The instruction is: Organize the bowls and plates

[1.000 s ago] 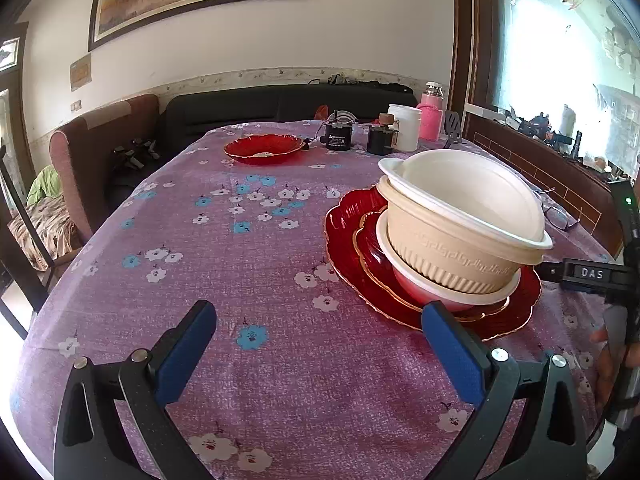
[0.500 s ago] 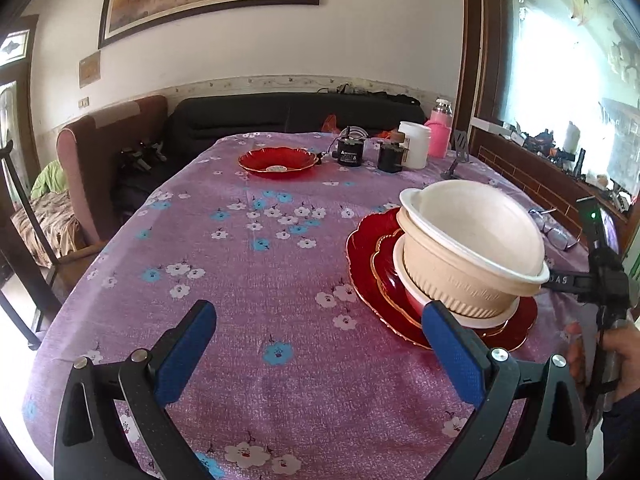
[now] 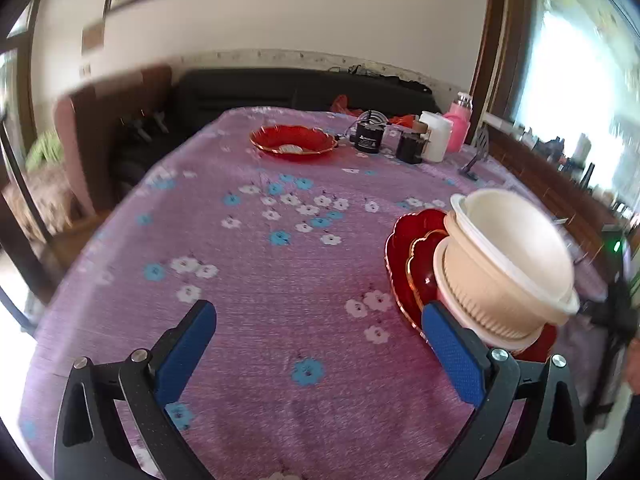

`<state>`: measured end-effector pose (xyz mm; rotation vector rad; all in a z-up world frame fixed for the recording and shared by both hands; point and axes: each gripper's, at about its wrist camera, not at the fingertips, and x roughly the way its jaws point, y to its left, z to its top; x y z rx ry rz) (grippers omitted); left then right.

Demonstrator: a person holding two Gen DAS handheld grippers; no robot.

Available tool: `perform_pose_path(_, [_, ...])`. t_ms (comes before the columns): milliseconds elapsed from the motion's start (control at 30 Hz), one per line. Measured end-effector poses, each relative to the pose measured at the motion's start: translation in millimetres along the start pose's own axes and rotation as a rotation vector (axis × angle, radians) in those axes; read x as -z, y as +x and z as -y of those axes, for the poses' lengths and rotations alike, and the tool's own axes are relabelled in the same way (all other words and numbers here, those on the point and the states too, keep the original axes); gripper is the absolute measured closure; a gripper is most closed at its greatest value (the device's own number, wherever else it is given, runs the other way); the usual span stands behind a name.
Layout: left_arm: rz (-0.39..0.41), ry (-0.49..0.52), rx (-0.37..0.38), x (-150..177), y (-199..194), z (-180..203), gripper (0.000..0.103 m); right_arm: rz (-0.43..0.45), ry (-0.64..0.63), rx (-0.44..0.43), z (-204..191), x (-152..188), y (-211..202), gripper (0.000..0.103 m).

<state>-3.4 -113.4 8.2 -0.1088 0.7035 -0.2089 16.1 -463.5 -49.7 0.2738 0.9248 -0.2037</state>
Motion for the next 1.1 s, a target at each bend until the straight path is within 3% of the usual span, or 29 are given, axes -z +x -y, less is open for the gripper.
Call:
perform_pose_path(200, [-0.056,0.02,-0.117,-6.4,16.2,-4.6,0.0,0.0,0.0,0.0,-0.1,0.0,0.0,0.001])
perform_pose_path(367, [-0.062,0.019,-0.152,-9.8,16.8,-8.4,0.0,0.0,0.0,0.0,0.3,0.4,-0.4,0.001])
perform_pose_path(667, [-0.114,0.038,-0.016,-13.4,19.0,-5.8,0.0,0.0,0.0,0.0,-0.1,0.0,0.0,0.001])
perform_pose_path(733, [-0.082,0.094,-0.008,-12.8,8.3,2.5,0.0,0.0,0.0,0.0,-0.2,0.0,0.1,0.001])
perform_pose_path(833, [0.002,0.164,-0.146,-8.4,-10.4,16.8,0.0,0.0,0.0,0.0,-0.1,-0.1,0.1,0.001])
perform_pose_path(933, [0.037,0.204,-0.202,-3.1,-19.4,26.9,0.0,0.0,0.0,0.0,0.4,0.3,-0.2,0.001])
perform_pose_path(1100, [0.007,0.19,-0.16,2.5,-19.5,31.9,0.0,0.0,0.0,0.0,0.1,0.0,0.1,0.001])
